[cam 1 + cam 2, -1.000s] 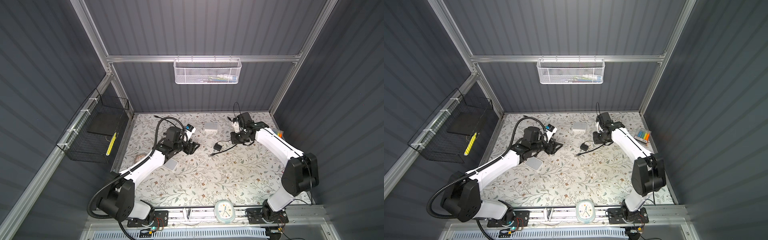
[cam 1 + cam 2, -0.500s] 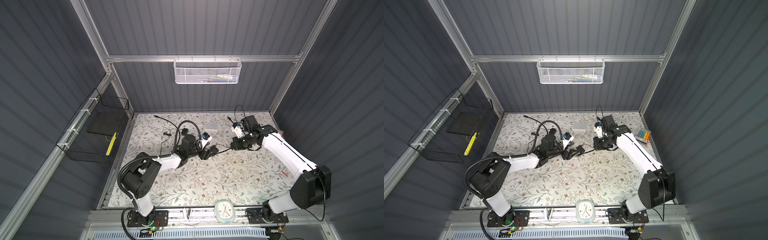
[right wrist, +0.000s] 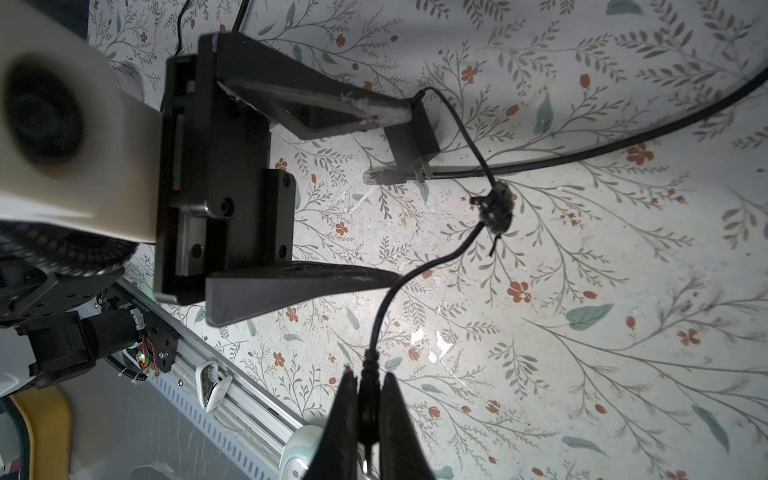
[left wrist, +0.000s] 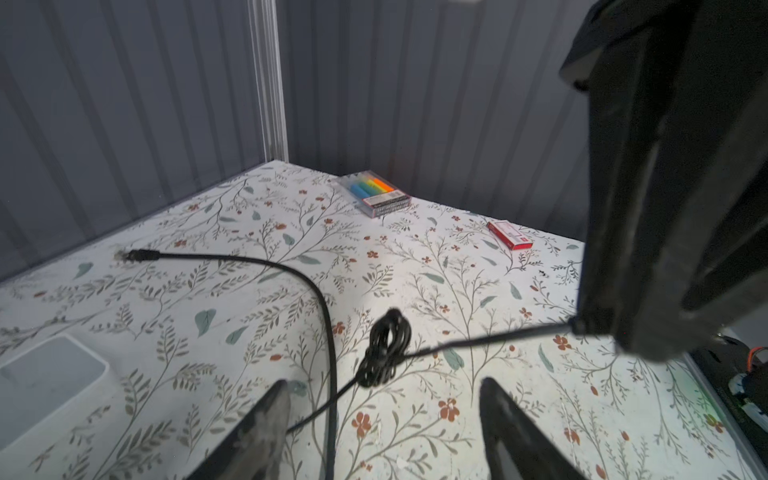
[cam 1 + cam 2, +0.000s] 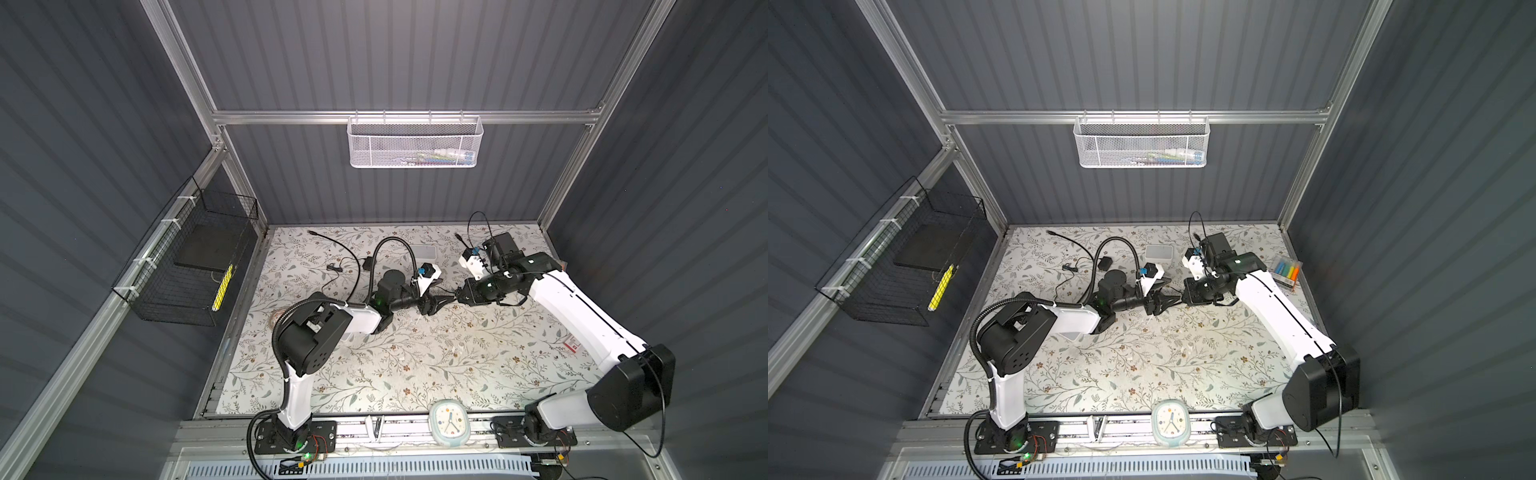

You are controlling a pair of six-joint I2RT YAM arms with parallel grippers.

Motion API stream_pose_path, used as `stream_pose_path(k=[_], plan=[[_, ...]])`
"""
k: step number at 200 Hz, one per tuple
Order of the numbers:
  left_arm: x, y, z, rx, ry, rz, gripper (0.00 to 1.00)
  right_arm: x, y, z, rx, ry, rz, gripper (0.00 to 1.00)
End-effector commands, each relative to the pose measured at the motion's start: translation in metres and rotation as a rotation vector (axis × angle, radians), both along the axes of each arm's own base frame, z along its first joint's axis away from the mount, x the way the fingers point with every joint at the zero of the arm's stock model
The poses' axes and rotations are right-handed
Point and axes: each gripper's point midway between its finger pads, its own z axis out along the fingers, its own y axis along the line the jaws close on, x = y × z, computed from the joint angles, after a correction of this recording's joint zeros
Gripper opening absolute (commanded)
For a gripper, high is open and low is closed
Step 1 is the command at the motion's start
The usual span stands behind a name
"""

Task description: Insert the plug into the switch port

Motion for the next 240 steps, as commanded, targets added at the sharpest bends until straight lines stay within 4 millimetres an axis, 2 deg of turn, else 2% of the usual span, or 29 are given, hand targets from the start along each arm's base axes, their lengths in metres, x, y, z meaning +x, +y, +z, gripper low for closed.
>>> stream_pose_path(k=[1, 17, 43, 88, 133, 145, 163, 174, 185, 212, 240], plan=[[-0.005, -0.011, 0.012, -0.025, -0.07, -0.062, 0.72, -0.01, 0.0, 0.002, 0.005, 0.021, 0.011, 0.0], [-0.008, -0.016, 0.015, -0.042, -0.071, -0.086, 0.72, -0.009, 0.002, 0.003, 0.007, 0.021, 0.013, 0.0], [-0.013, -0.022, 0.009, -0.045, -0.049, -0.123, 0.67, -0.008, 0.002, 0.004, 0.008, 0.019, 0.011, 0.0], [-0.014, -0.028, 0.008, -0.056, -0.009, -0.158, 0.29, -0.006, 0.003, 0.006, 0.007, 0.014, 0.007, 0.0], [-0.017, -0.028, 0.016, -0.064, -0.013, -0.174, 0.12, -0.004, 0.003, 0.003, 0.004, 0.019, 0.006, 0.0], [-0.018, -0.028, 0.018, -0.069, -0.012, -0.177, 0.15, -0.004, 0.003, 0.002, 0.002, 0.02, 0.005, 0.0], [-0.02, -0.026, 0.02, -0.078, -0.025, -0.174, 0.37, -0.003, 0.002, 0.002, -0.003, 0.017, 0.002, 0.0], [-0.021, -0.024, 0.021, -0.073, -0.034, -0.173, 0.57, -0.002, 0.002, 0.002, -0.005, 0.016, 0.002, 0.0], [-0.024, -0.022, 0.023, -0.077, -0.053, -0.172, 0.65, -0.002, 0.001, 0.003, -0.009, 0.011, 0.001, 0.0], [-0.033, -0.02, 0.026, -0.08, -0.083, -0.207, 0.66, 0.0, 0.002, 0.004, -0.006, 0.011, -0.001, 0.0], [-0.039, -0.025, 0.023, -0.088, -0.08, -0.26, 0.57, 0.0, 0.002, 0.006, 0.0, 0.01, -0.003, 0.0]])
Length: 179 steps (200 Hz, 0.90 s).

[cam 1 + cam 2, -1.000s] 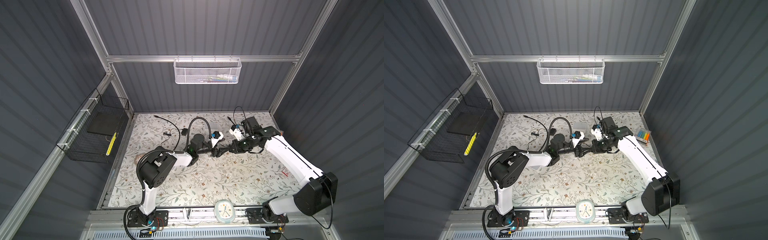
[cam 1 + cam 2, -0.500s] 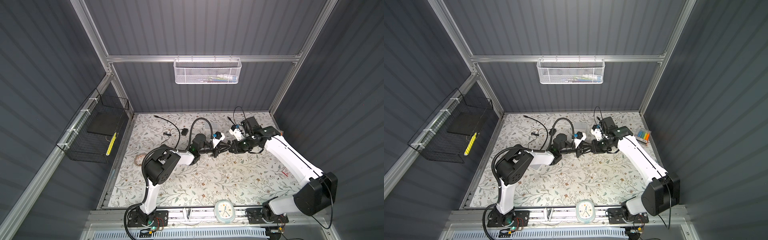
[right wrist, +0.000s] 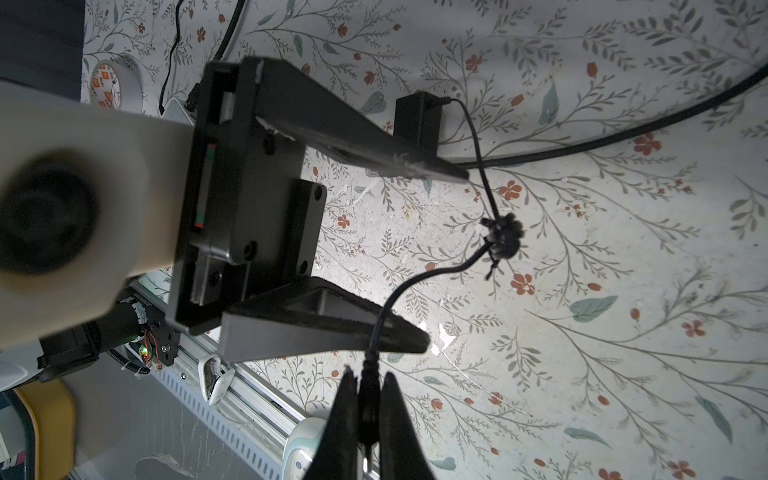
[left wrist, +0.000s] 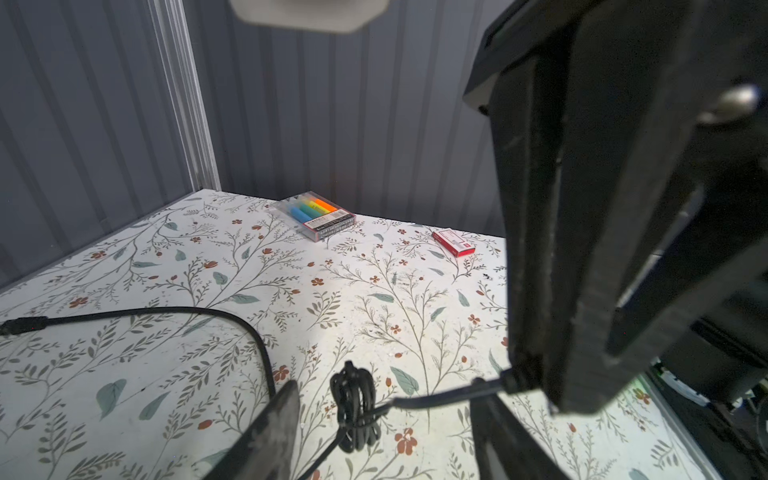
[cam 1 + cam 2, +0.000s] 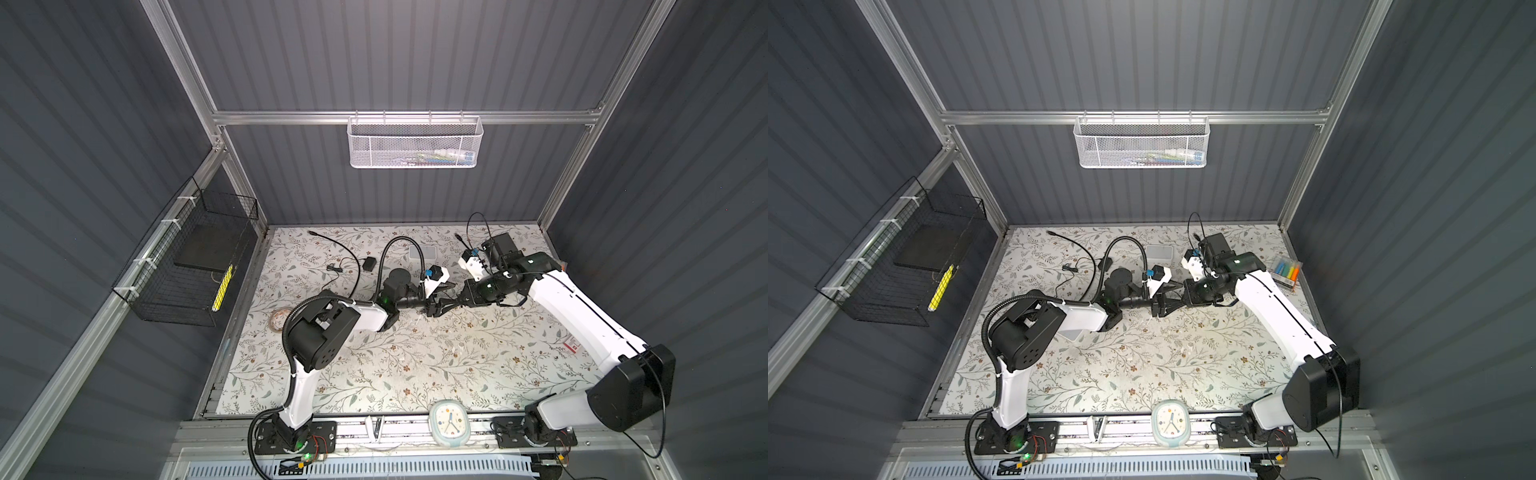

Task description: Insert the plug into the switch port

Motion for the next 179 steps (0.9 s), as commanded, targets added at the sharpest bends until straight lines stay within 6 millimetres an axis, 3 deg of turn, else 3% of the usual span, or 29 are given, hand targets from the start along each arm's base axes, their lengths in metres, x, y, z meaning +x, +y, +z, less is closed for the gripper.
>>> stream_pose_path(k=[1, 39, 117, 133, 153, 179], plan=[[-0.016, -0.004, 0.021, -0.05, -0.067, -0.074, 0.57, 0.002, 0.002, 0.005, 0.003, 0.002, -0.006, 0.0], [-0.017, -0.006, 0.028, -0.094, -0.07, -0.098, 0.49, 0.001, 0.003, 0.003, 0.011, 0.014, -0.003, 0.0], [-0.017, -0.006, 0.023, -0.084, -0.031, -0.103, 0.03, 0.007, 0.005, 0.006, 0.016, 0.009, -0.009, 0.0], [-0.019, -0.005, 0.021, -0.077, -0.018, -0.1, 0.0, 0.011, 0.002, 0.011, 0.005, -0.019, -0.028, 0.1], [-0.016, -0.002, 0.018, -0.064, 0.013, -0.085, 0.0, 0.026, -0.018, 0.024, -0.034, -0.13, -0.119, 0.28], [-0.005, 0.006, 0.017, -0.068, 0.12, -0.077, 0.0, 0.035, -0.04, 0.048, -0.037, -0.289, -0.192, 0.4]])
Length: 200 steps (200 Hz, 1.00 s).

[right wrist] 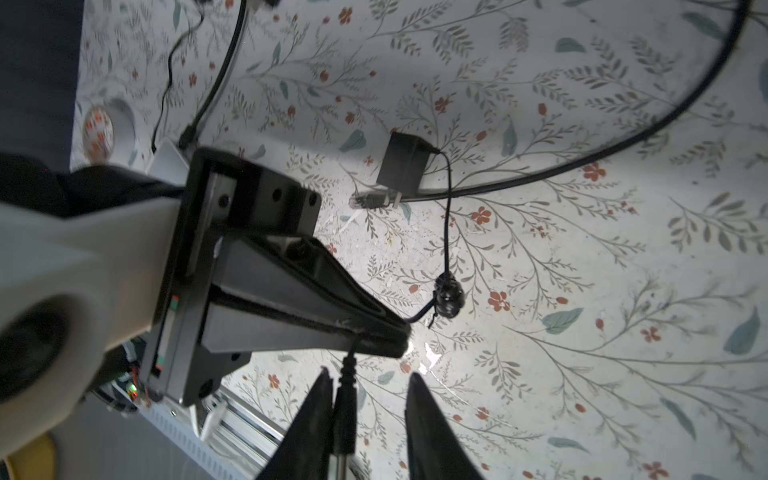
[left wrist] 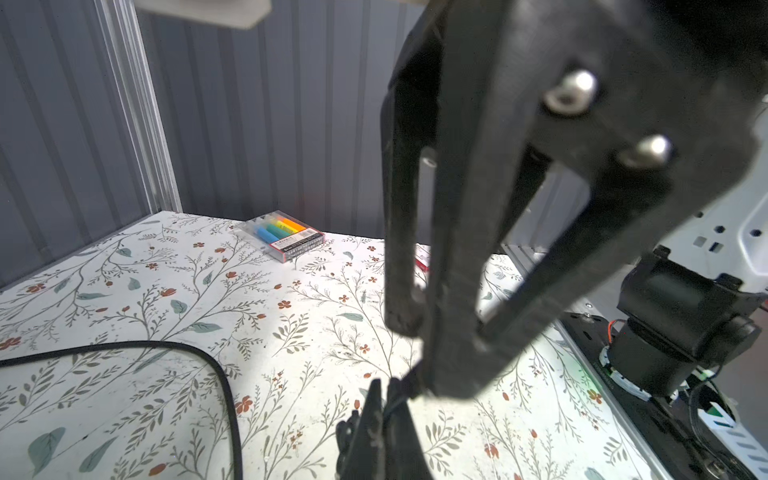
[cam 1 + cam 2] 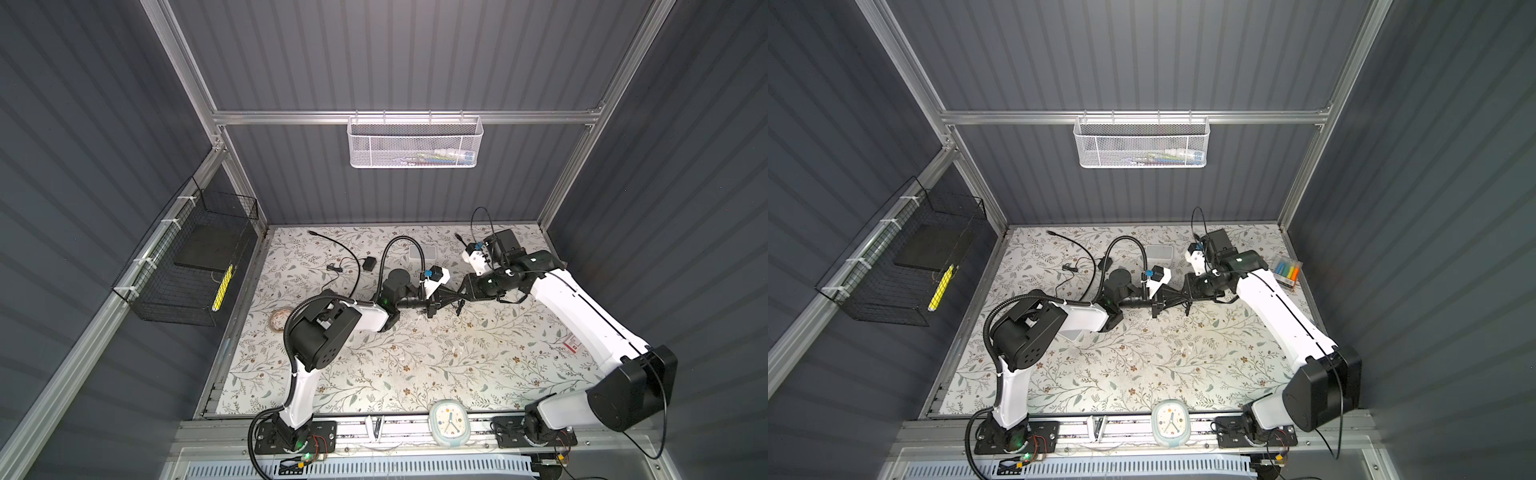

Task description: Insert the plug into the switch port

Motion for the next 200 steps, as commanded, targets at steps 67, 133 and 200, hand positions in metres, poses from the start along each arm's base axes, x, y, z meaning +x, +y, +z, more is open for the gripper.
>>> stream_pose_path(k=[67, 133, 200], plan=[[0.021, 0.026, 0.02, -0.058, 0.279, -0.068, 0.0, 0.004, -0.017, 0.041, 0.125, -0.442, -0.033, 0.41], [0.011, 0.024, 0.027, -0.019, 0.335, -0.142, 0.0, 0.025, 0.034, 0.041, 0.292, -0.507, 0.136, 0.29], [0.009, 0.024, 0.03, 0.006, 0.344, -0.156, 0.0, 0.026, 0.059, 0.044, 0.353, -0.486, 0.247, 0.21]])
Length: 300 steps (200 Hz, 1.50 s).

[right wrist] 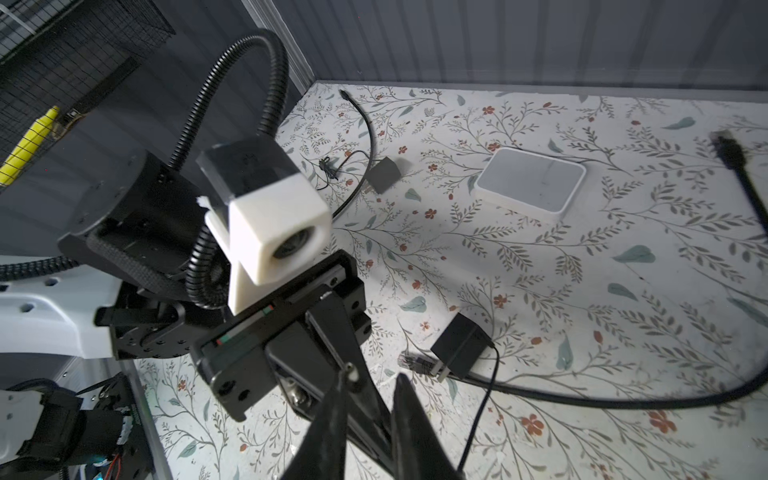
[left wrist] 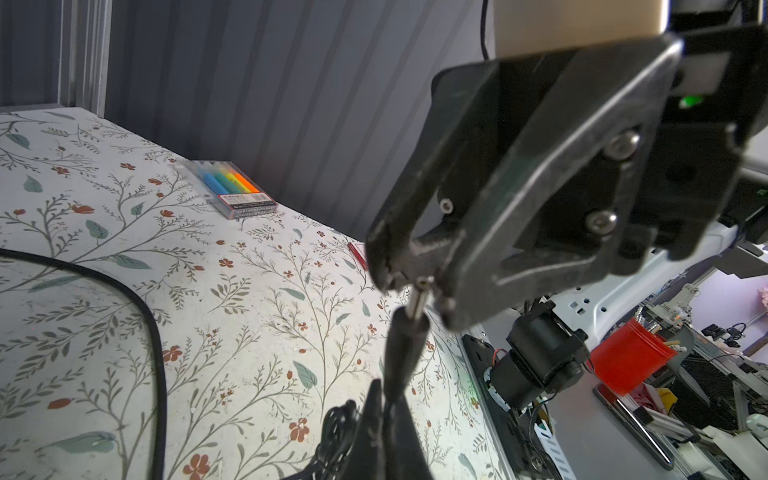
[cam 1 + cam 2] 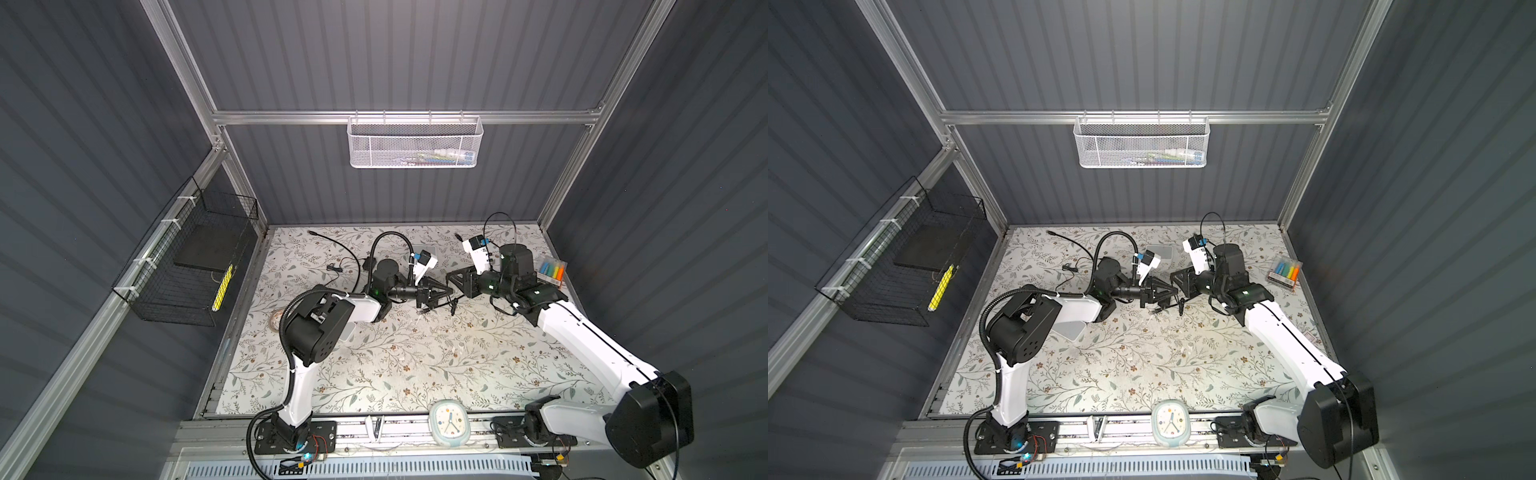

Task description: Insert the plug into the switch port

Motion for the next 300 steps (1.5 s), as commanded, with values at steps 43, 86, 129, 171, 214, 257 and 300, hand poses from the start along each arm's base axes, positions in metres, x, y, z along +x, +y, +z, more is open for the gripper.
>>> stream_pose_path(k=[43, 86, 129, 171, 214, 257, 300], plan=[[-0.001, -0.006, 0.024, -0.017, -0.032, -0.045, 0.0, -0.008, 0.011, 0.008, 0.017, -0.028, 0.07, 0.18], [-0.001, -0.006, 0.029, -0.032, -0.038, -0.047, 0.0, -0.006, 0.009, -0.001, 0.006, -0.014, 0.056, 0.17], [-0.004, -0.004, 0.033, -0.041, -0.038, -0.051, 0.0, -0.002, 0.007, -0.004, -0.012, -0.019, 0.036, 0.23], [-0.005, -0.004, 0.036, -0.044, -0.039, -0.053, 0.0, 0.0, 0.006, -0.011, -0.026, -0.009, 0.028, 0.32], [-0.005, -0.004, 0.039, -0.053, -0.038, -0.059, 0.0, 0.001, 0.005, -0.015, -0.026, -0.004, 0.025, 0.27], [-0.006, -0.004, 0.041, -0.057, -0.035, -0.065, 0.0, 0.002, 0.006, -0.018, -0.022, -0.002, 0.025, 0.2], [-0.007, -0.003, 0.042, -0.061, -0.032, -0.068, 0.0, 0.003, 0.008, -0.013, -0.007, -0.009, 0.03, 0.13]])
